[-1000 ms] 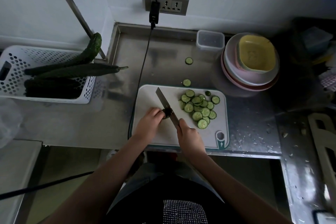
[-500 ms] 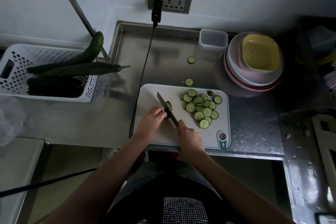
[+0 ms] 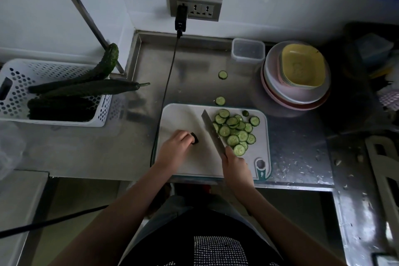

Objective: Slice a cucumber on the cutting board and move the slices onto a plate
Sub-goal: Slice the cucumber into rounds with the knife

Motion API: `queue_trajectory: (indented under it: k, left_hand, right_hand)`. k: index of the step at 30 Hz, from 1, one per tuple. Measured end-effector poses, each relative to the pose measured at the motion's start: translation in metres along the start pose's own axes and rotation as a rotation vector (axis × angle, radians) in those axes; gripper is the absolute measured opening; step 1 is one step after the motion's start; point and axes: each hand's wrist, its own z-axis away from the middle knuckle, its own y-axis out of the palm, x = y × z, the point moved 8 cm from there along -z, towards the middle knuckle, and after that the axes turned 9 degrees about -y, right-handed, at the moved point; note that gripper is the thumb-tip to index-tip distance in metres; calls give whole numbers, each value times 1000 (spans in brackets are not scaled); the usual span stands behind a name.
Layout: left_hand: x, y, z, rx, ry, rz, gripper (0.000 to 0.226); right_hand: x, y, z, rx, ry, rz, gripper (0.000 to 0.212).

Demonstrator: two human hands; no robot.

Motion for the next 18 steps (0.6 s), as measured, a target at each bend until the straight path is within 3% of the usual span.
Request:
queue_trajectory:
  k: [4, 7, 10, 18]
  left_hand:
    - [-1, 2, 1, -7, 10, -14, 22]
    - [6, 4, 0, 3, -37, 23, 12]
    - [8, 6, 1, 21, -54, 52, 29]
    - [10, 6, 0, 15, -66, 51, 24]
  right_hand:
    - [22, -1, 4, -42, -100, -60, 13]
    - [32, 5, 3, -39, -129, -56, 16]
    - [32, 12, 2, -12, -125, -20, 17]
    - [33, 15, -3, -6, -131, 18, 18]
